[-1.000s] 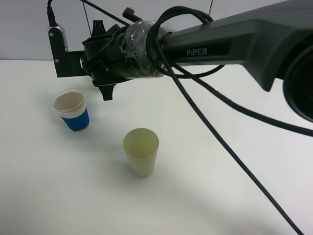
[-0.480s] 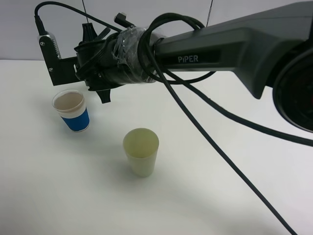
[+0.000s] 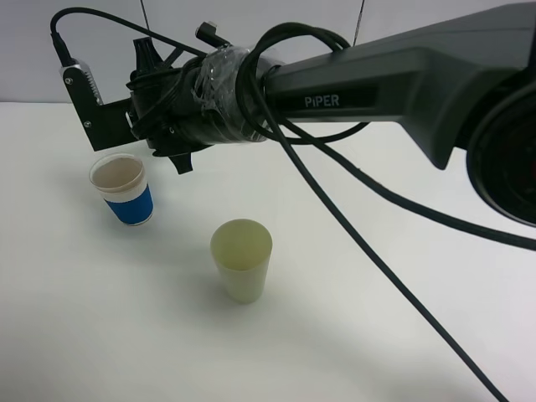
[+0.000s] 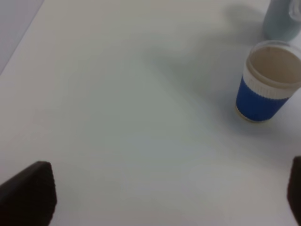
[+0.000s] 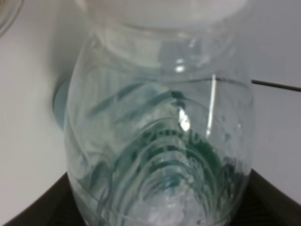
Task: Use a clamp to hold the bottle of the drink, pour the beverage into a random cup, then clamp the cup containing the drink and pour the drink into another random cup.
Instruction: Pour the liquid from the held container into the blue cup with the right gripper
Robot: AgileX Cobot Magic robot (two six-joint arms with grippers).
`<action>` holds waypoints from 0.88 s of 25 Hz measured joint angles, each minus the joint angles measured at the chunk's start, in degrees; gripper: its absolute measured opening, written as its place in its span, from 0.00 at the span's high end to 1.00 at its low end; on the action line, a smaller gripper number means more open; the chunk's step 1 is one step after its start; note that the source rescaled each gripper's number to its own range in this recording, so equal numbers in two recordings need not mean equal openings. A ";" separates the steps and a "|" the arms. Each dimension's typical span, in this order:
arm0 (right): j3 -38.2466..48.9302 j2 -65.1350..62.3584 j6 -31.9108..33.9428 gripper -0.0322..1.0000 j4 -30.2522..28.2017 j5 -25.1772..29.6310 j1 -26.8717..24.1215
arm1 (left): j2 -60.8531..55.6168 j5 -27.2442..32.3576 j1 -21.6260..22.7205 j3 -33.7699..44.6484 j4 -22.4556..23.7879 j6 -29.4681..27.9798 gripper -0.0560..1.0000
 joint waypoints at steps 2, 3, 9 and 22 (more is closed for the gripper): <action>0.00 0.00 0.00 0.97 -0.47 -0.77 0.00 | 0.00 0.00 0.00 0.00 0.00 0.00 0.00; 0.00 0.00 -0.06 0.97 -0.72 -1.21 0.00 | 0.00 0.00 0.00 0.00 0.00 0.00 0.00; 0.00 0.00 -5.59 0.97 -0.97 -1.88 0.00 | 0.00 0.00 0.00 0.00 0.00 0.00 0.00; 0.00 0.00 -7.59 0.97 -1.28 -0.61 0.00 | 0.00 0.00 0.00 0.00 0.00 0.00 0.00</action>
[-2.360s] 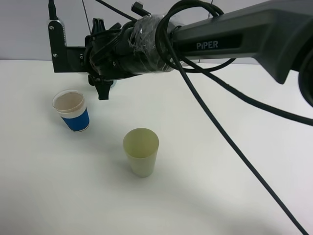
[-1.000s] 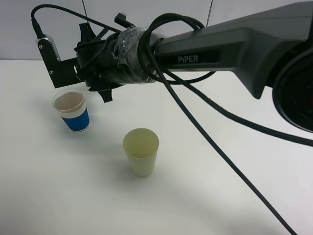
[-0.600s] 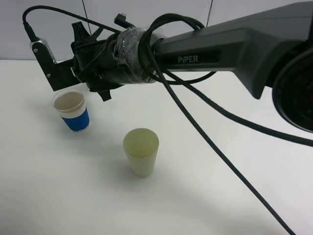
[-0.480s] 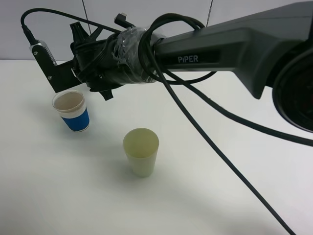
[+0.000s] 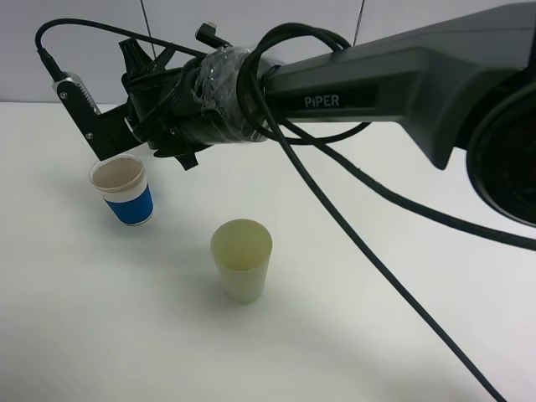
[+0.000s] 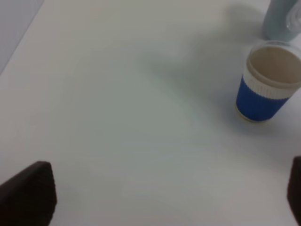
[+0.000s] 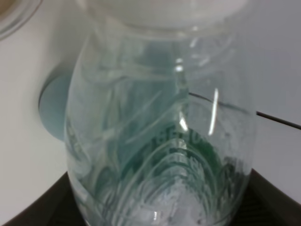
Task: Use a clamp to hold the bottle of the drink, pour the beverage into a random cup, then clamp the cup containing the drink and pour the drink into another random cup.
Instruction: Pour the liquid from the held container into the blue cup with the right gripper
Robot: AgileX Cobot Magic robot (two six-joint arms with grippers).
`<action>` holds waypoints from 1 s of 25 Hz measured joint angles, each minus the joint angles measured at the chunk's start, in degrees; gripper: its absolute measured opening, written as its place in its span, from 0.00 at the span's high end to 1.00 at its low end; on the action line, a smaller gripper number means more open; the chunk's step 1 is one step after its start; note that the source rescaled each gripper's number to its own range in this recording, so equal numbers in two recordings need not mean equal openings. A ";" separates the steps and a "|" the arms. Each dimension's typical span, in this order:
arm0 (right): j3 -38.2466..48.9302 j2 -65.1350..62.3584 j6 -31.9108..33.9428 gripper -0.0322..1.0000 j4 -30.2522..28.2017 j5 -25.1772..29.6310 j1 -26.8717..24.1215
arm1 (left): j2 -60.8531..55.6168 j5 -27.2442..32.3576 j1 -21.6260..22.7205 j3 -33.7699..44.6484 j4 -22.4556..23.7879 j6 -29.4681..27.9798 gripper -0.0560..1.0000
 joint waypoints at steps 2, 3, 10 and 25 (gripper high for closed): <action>0.00 0.00 0.00 0.97 0.00 0.04 0.00 | 0.00 0.00 0.00 0.00 0.00 0.00 0.00; 0.00 0.00 0.00 0.97 0.00 0.04 0.00 | 0.00 0.00 0.00 0.00 0.00 0.00 0.00; 0.00 0.00 -1.56 0.97 -0.19 1.92 0.00 | 0.00 0.00 0.00 0.00 0.00 0.00 0.00; 0.00 0.00 -2.56 0.97 -1.53 4.50 0.00 | 0.00 0.00 0.00 0.00 0.00 0.00 0.00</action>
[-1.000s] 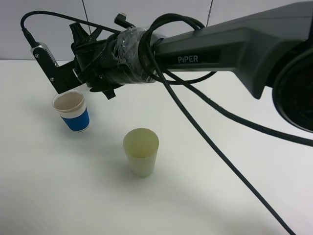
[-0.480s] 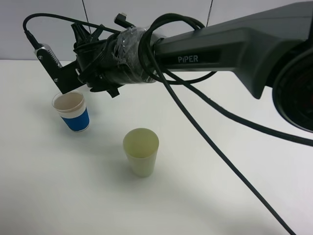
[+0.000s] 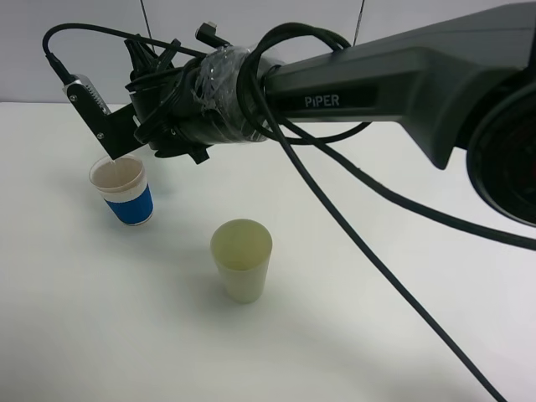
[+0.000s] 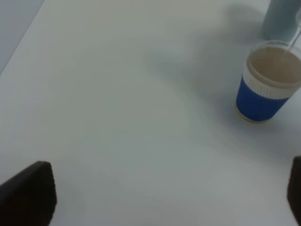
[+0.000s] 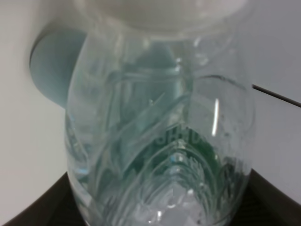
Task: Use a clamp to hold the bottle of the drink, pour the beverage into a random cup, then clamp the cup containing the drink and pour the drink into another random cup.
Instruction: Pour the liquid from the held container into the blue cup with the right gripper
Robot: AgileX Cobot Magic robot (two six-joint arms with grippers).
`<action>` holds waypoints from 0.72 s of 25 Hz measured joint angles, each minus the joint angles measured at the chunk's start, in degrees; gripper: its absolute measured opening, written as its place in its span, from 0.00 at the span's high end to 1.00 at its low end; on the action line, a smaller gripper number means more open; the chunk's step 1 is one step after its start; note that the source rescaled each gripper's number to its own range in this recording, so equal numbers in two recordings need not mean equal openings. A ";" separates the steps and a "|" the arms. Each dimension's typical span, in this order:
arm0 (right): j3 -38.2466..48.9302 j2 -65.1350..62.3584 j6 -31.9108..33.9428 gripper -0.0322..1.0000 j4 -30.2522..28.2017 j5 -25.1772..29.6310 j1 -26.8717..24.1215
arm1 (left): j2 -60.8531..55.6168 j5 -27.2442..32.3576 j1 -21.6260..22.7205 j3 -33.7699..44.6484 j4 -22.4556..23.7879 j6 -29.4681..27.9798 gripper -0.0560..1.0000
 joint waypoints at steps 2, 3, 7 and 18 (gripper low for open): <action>0.00 0.00 0.00 0.97 0.00 0.00 0.00 | 0.00 0.00 0.00 0.00 0.00 0.00 0.00; 0.00 0.00 0.00 0.97 0.00 0.00 0.00 | 0.00 0.00 0.00 0.00 0.00 0.00 0.00; 0.00 0.00 0.00 0.97 -0.02 0.00 0.00 | 0.00 0.00 0.00 0.00 0.00 0.00 0.00; 0.00 0.00 -0.22 0.97 -3.75 0.16 0.00 | 0.00 0.00 0.00 0.00 0.00 0.00 0.00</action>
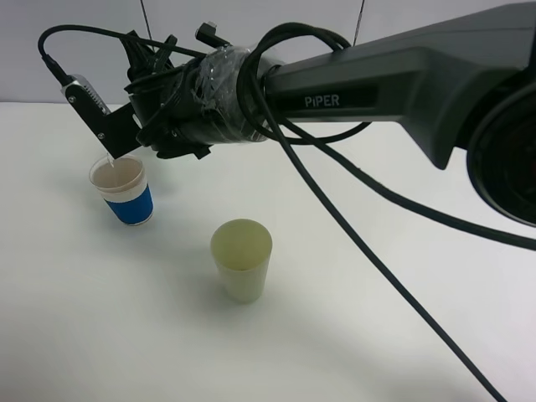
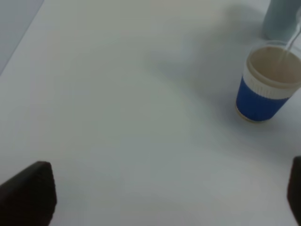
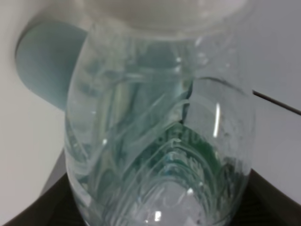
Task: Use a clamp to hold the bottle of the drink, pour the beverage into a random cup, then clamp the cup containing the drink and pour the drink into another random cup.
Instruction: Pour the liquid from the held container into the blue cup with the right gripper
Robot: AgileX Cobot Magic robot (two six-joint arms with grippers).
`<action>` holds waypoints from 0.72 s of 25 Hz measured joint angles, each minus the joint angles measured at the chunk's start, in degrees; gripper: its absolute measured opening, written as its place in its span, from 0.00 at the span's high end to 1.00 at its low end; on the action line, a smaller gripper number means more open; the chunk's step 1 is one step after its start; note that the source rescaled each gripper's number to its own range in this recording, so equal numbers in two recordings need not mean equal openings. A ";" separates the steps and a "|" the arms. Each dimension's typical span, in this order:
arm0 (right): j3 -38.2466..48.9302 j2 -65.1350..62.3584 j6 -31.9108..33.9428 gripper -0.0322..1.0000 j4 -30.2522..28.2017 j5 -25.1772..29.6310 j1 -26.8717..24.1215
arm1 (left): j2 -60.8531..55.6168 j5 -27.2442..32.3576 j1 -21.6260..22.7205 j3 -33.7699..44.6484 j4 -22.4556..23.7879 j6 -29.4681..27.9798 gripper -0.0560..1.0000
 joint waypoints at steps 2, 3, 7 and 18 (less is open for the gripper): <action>0.00 0.00 0.00 0.97 -0.78 0.06 0.00 | 0.00 0.00 0.00 0.00 0.00 0.00 0.00; 0.00 0.00 0.00 0.97 -1.20 0.10 0.00 | 0.00 0.00 0.00 0.00 0.00 0.00 0.00; 0.00 0.00 -0.04 0.97 -2.92 0.10 0.00 | 0.00 0.00 0.00 0.00 0.00 0.00 0.00; 0.00 0.00 -0.04 0.97 -3.81 0.10 0.00 | 0.00 0.00 0.00 0.00 0.00 0.00 0.00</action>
